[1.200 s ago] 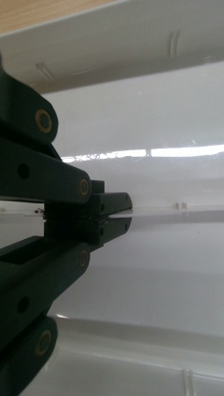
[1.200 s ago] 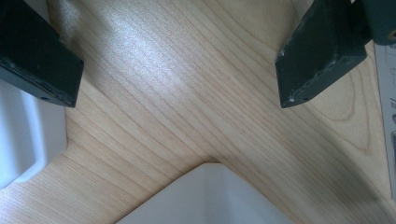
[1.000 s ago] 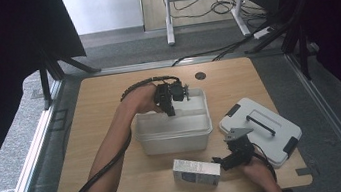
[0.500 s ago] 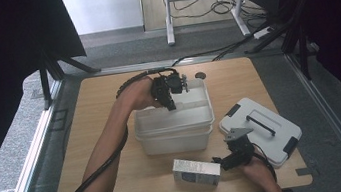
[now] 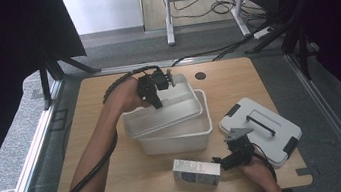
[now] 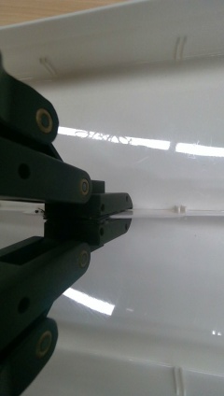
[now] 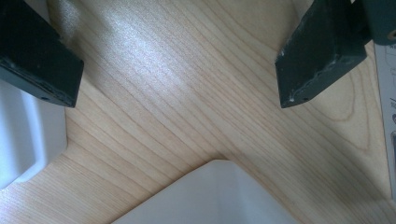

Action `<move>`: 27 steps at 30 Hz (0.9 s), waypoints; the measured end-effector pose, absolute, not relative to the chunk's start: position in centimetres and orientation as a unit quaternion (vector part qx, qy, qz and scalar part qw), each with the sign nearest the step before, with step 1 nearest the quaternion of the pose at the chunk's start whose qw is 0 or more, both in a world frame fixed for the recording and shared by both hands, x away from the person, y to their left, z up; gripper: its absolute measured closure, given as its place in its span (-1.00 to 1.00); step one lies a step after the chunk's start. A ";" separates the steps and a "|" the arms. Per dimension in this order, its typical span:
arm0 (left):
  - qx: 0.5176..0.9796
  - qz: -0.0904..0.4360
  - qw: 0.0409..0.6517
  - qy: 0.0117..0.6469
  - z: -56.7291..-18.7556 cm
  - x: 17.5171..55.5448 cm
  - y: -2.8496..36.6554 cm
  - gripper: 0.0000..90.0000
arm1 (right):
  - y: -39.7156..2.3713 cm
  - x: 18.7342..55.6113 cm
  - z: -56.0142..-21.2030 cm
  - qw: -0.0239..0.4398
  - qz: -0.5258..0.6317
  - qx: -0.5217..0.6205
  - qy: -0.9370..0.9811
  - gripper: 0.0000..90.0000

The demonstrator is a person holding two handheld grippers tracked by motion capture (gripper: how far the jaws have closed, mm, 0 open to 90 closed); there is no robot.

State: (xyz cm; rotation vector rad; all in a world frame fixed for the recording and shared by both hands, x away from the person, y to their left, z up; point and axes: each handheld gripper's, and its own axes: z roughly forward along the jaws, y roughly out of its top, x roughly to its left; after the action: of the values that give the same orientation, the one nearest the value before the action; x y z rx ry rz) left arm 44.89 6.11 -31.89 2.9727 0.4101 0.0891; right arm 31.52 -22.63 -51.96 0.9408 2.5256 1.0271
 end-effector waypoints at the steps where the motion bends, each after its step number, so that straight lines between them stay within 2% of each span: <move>1: 0.987 0.031 0.069 0.144 -31.9 45.0 6.5 0.98 | -22.6 31.5 -52.0 0.128 0.353 0.324 0.868 -0.99; 17: 0.964 0.049 0.064 0.255 -31.6 45.3 11.5 0.98 | -22.6 31.5 -52.0 0.128 0.354 0.324 0.868 -0.99; 27: 0.951 0.055 0.064 0.297 -31.5 45.0 15.2 0.98 | -22.6 31.5 -52.0 0.128 0.353 0.325 0.868 -0.99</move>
State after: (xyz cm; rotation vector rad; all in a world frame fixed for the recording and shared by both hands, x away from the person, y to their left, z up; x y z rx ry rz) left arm 45.00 15.23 -31.50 2.8724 0.8970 0.1672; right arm 31.51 -22.62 -51.96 0.9441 2.5244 1.0276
